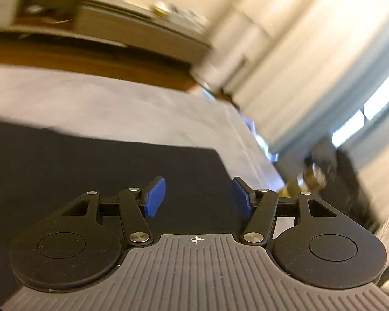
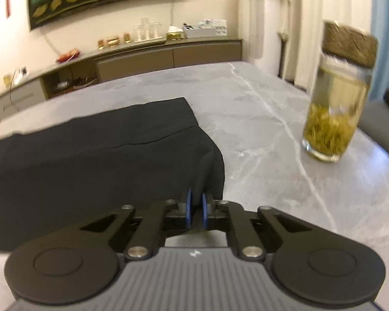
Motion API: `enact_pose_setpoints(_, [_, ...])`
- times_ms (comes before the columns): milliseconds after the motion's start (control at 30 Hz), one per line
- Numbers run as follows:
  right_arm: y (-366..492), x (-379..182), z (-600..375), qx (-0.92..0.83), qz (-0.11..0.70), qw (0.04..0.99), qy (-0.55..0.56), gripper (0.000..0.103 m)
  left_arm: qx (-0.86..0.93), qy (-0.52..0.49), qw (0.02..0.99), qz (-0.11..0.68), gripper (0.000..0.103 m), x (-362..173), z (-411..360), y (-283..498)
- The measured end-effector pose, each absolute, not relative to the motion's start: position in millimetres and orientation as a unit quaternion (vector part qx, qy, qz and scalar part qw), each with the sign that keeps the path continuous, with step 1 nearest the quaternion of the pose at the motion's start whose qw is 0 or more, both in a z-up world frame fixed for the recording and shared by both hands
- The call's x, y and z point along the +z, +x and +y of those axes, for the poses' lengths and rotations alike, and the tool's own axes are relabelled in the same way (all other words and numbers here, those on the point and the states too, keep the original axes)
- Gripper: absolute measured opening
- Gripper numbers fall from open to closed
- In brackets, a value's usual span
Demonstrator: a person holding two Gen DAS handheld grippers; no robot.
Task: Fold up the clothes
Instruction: 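Grasp the black cloth edge with the right gripper while the left gripper pinches its fold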
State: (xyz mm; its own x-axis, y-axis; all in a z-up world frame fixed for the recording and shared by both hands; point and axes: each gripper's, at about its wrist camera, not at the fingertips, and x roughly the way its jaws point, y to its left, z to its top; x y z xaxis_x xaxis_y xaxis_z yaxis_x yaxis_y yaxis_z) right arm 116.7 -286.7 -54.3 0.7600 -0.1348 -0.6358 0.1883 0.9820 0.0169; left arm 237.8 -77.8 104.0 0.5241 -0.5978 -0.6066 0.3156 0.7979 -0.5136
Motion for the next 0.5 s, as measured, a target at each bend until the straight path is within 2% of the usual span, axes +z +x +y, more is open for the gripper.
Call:
enact_pose_setpoints(133, [101.2, -48.4, -260.2, -0.088, 0.306, 0.947, -0.050, 0.007, -0.291, -0.135, 0.826, 0.463, 0.055, 86.6, -178.8, 281.0])
enact_pose_setpoints(233, [87.6, -41.9, -239.3, -0.080, 0.275, 0.951, -0.119, 0.007, -0.302, -0.077, 0.807, 0.501, 0.059, 64.4, -242.7, 300.1])
enact_pose_setpoints(367, [77.7, -31.2, -224.4, -0.061, 0.244, 0.955, -0.158, 0.007, -0.275, 0.005, 0.807, 0.523, 0.057, 32.5, -286.2, 306.0])
enact_pose_setpoints(433, [76.9, -27.9, -221.5, -0.055, 0.239, 0.956, -0.163, 0.007, -0.264, 0.033, 0.806, 0.529, 0.044, 21.8, -295.1, 308.4])
enact_pose_setpoints(467, [77.0, -26.7, -220.8, -0.052, 0.237, 0.956, -0.164, 0.007, -0.261, 0.041, 0.806, 0.531, 0.017, 17.4, -297.3, 307.9])
enact_pose_setpoints(500, [77.4, -26.2, -221.0, -0.050, 0.237, 0.957, -0.163, 0.007, -0.262, 0.037, 0.809, 0.525, 0.001, 16.8, -292.8, 308.2])
